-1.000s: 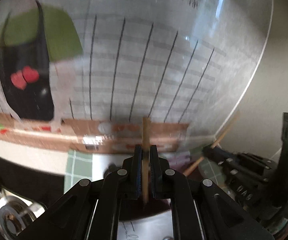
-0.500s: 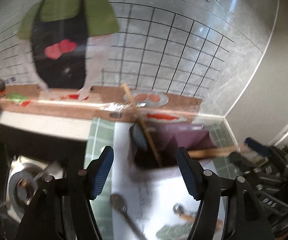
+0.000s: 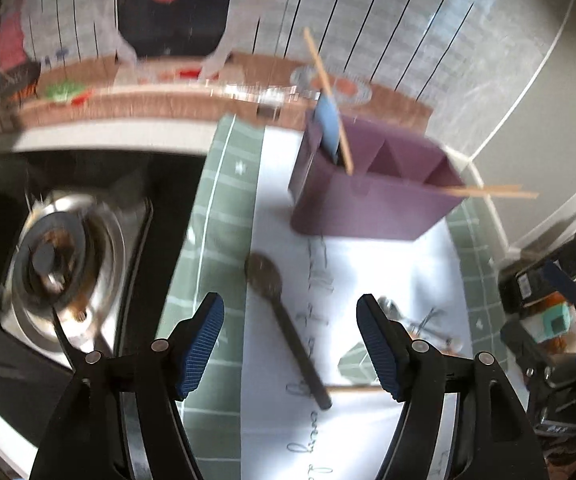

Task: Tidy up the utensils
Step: 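Grasp the black-handled spoon with the left tool while the right tool moves over a chopstick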

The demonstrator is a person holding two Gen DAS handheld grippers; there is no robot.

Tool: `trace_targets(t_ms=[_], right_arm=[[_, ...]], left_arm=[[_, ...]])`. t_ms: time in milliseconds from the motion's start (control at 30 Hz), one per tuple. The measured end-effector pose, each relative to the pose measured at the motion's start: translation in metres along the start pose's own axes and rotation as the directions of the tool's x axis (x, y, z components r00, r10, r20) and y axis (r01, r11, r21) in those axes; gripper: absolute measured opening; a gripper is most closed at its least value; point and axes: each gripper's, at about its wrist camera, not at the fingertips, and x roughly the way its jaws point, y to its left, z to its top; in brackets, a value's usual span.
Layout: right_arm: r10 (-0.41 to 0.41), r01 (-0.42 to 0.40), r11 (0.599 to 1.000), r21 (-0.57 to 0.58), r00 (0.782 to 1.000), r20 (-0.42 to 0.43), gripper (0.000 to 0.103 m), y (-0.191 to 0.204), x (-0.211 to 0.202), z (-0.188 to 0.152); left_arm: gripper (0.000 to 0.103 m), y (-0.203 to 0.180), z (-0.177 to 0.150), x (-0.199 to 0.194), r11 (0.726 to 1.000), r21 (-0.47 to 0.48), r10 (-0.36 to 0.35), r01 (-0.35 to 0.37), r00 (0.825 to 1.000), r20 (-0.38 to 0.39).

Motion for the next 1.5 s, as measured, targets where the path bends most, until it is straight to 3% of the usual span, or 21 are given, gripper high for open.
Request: trace_targets(t_ms=[133, 233, 367, 600, 733, 800, 833, 900, 1000, 1100, 1167, 1267, 1367, 1500], right_arm=[[0.042, -0.040, 0.999, 0.027, 0.995, -0.095, 0.102, 0.004, 0.014, -0.029], [0.044, -0.040, 0.999, 0.028, 0.988, -0.145, 0.102, 0.010, 0.019, -0.053], [0.057, -0.051, 0.998, 0.034, 0.984, -0.171, 0.102, 0.011, 0.020, -0.075], [0.086, -0.081, 0.996, 0.033, 0.977, -0.194, 0.102, 0.002, 0.019, -0.096], [0.116, -0.113, 0.993, 0.030, 0.973, -0.198, 0.102, -0.002, 0.020, -0.098], [0.134, -0.133, 0.991, 0.020, 0.971, -0.197, 0.102, -0.002, 0.019, -0.098], [0.145, -0.145, 0.989, 0.014, 0.969, -0.198, 0.102, -0.002, 0.020, -0.098], [0.177, -0.179, 0.984, 0.009, 0.963, -0.203, 0.102, -0.004, 0.020, -0.096], [0.218, -0.221, 0.975, 0.011, 0.951, -0.217, 0.098, -0.004, 0.022, -0.091], [0.263, -0.269, 0.963, 0.008, 0.931, -0.252, 0.085, 0.004, 0.031, -0.085], [0.278, -0.294, 0.956, -0.016, 0.919, -0.280, 0.068, 0.014, 0.040, -0.082], [0.311, -0.343, 0.938, -0.049, 0.895, -0.321, 0.057, 0.034, 0.056, -0.078], [0.325, -0.371, 0.926, -0.070, 0.877, -0.355, 0.053, 0.050, 0.073, -0.073], [0.337, -0.383, 0.922, -0.055, 0.864, -0.373, 0.051, 0.059, 0.085, -0.066]], left_arm=[[0.069, 0.004, -0.008, 0.032, 1.000, -0.028, 0.003, -0.005, 0.997, -0.077], [0.068, 0.008, -0.007, 0.067, 0.996, -0.093, -0.008, -0.008, 0.985, -0.172], [0.068, 0.012, 0.006, 0.097, 0.982, -0.152, 0.073, -0.110, 0.971, -0.229], [0.068, -0.005, 0.028, 0.123, 0.968, -0.093, 0.206, -0.235, 0.946, -0.248], [0.056, -0.020, 0.027, 0.128, 0.963, -0.017, 0.260, -0.269, 0.946, -0.194], [0.046, -0.026, 0.023, 0.125, 0.965, 0.025, 0.260, -0.260, 0.952, -0.164], [0.035, -0.030, 0.020, 0.124, 0.966, 0.046, 0.258, -0.254, 0.954, -0.151], [0.035, -0.034, 0.011, 0.118, 0.968, 0.080, 0.246, -0.237, 0.959, -0.139], [0.034, -0.029, -0.009, 0.102, 0.986, 0.071, 0.157, -0.148, 0.979, -0.130], [0.034, -0.023, -0.030, 0.081, 0.996, 0.062, 0.072, -0.065, 0.991, -0.112], [0.034, -0.017, -0.043, 0.065, 0.997, 0.069, 0.035, -0.028, 0.994, -0.102], [0.034, -0.013, -0.065, 0.043, 0.994, 0.098, -0.027, 0.037, 0.995, -0.096], [0.034, -0.008, -0.080, 0.032, 0.991, 0.097, -0.086, 0.097, 0.990, -0.108], [0.035, -0.005, -0.091, 0.023, 0.991, 0.089, -0.086, 0.095, 0.991, -0.100]])
